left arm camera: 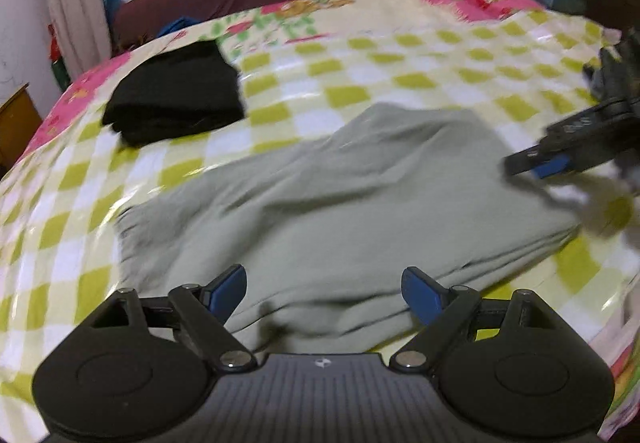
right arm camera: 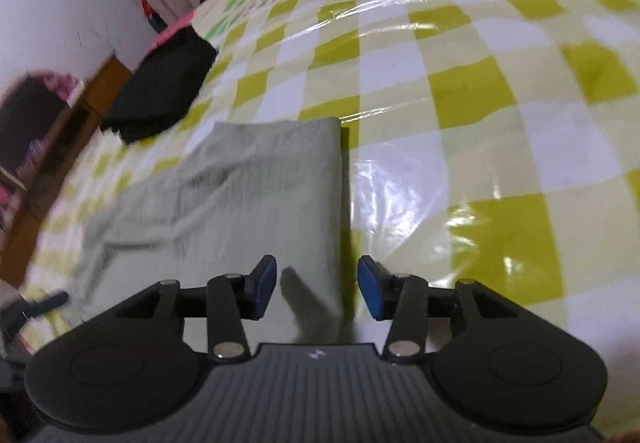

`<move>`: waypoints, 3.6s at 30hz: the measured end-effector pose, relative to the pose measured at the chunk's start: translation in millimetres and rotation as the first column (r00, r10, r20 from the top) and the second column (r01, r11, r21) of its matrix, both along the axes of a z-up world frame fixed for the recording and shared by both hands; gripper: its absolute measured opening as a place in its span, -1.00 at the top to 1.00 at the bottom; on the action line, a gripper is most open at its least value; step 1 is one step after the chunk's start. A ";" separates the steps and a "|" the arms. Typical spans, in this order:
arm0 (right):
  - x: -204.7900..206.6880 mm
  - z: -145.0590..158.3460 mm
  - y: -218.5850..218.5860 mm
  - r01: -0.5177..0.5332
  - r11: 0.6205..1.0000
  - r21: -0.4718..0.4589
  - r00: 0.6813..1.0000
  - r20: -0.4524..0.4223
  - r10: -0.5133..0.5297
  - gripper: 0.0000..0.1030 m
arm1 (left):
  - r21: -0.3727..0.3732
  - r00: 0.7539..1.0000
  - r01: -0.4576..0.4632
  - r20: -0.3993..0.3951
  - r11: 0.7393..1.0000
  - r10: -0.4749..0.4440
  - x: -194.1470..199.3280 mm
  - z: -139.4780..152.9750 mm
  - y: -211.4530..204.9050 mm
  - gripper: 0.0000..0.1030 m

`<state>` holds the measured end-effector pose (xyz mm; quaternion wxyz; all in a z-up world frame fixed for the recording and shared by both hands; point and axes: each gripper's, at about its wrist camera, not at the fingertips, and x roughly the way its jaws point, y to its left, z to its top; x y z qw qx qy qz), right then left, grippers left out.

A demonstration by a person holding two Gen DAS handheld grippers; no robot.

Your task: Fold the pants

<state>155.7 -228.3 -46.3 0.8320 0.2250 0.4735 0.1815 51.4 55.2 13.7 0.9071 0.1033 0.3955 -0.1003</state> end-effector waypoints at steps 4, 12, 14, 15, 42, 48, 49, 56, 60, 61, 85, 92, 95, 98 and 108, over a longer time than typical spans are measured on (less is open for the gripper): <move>3.4 -5.0 -0.5 -0.034 0.991 0.126 0.999 -0.025 0.037 0.04 | 0.013 0.998 0.059 0.020 0.998 -0.059 6.0 -1.4 -20.7 -0.91; 23.9 -18.7 3.5 -0.061 0.983 0.174 0.996 -0.045 0.070 0.13 | 0.028 0.998 0.064 -0.001 0.998 -0.064 17.9 -7.6 -26.4 -0.91; 15.3 -15.4 -7.5 -0.065 0.983 0.169 0.997 -0.031 0.071 0.13 | 0.021 0.998 0.066 -0.005 0.998 -0.065 17.1 -6.5 -21.2 -0.91; 10.7 -15.6 -13.0 -0.068 0.983 0.168 0.997 -0.023 0.073 0.14 | 0.020 0.998 0.068 -0.005 0.998 -0.068 16.8 -7.1 -19.6 -0.91; 10.6 1.7 -65.0 0.103 0.995 0.011 0.994 -0.024 -0.103 0.84 | -0.065 0.972 0.235 0.017 0.970 -0.234 21.5 -10.2 -82.8 -0.91; -1.2 2.5 -65.3 0.123 0.992 0.006 0.992 -0.042 -0.122 0.77 | -0.007 0.993 0.108 -0.042 0.994 -0.108 33.4 -34.0 -69.7 -0.91; -4.6 4.1 -64.7 0.124 0.992 -0.001 0.992 -0.036 -0.124 0.74 | -0.051 0.995 0.097 -0.024 0.994 -0.098 29.9 -27.2 -66.4 -0.90; -13.5 -1.3 -59.2 0.156 0.987 -0.041 0.987 -0.023 -0.157 0.73 | 0.021 0.984 0.056 0.169 0.998 -0.059 44.0 -5.0 -79.3 -1.00; -14.8 -2.0 -62.1 0.163 0.986 -0.021 0.986 -0.026 -0.164 0.73 | 0.171 0.998 -0.030 0.064 0.985 0.020 79.1 -43.5 -86.8 -1.00; -14.9 -2.5 -62.9 0.157 0.988 -0.012 0.987 -0.032 -0.157 0.72 | 0.159 0.997 -0.045 0.067 0.986 0.035 80.2 -45.4 -83.7 -1.00; -14.8 23.0 -32.3 0.130 0.989 -0.071 0.992 0.007 -0.129 0.81 | 0.093 0.993 -0.110 0.059 0.990 0.104 63.1 -31.5 -63.3 -0.99; -17.8 35.3 -20.3 0.120 0.989 -0.082 0.993 0.029 -0.118 0.81 | 0.067 0.993 -0.111 0.059 0.992 0.107 58.8 -30.5 -59.5 -0.99; -19.3 39.7 -16.8 0.117 0.990 -0.083 0.993 0.036 -0.114 0.81 | 0.060 0.992 -0.114 0.054 0.992 0.111 56.6 -32.2 -56.3 -0.98; -20.4 43.8 -13.6 0.118 0.990 -0.078 0.992 0.044 -0.115 0.83 | 0.048 0.992 -0.117 0.048 0.992 0.114 53.3 -33.5 -52.4 -0.98; -18.4 57.3 1.4 0.110 0.990 -0.089 0.993 0.054 -0.106 0.83 | 0.027 0.994 -0.103 0.030 0.994 0.103 46.3 -40.9 -45.3 -0.98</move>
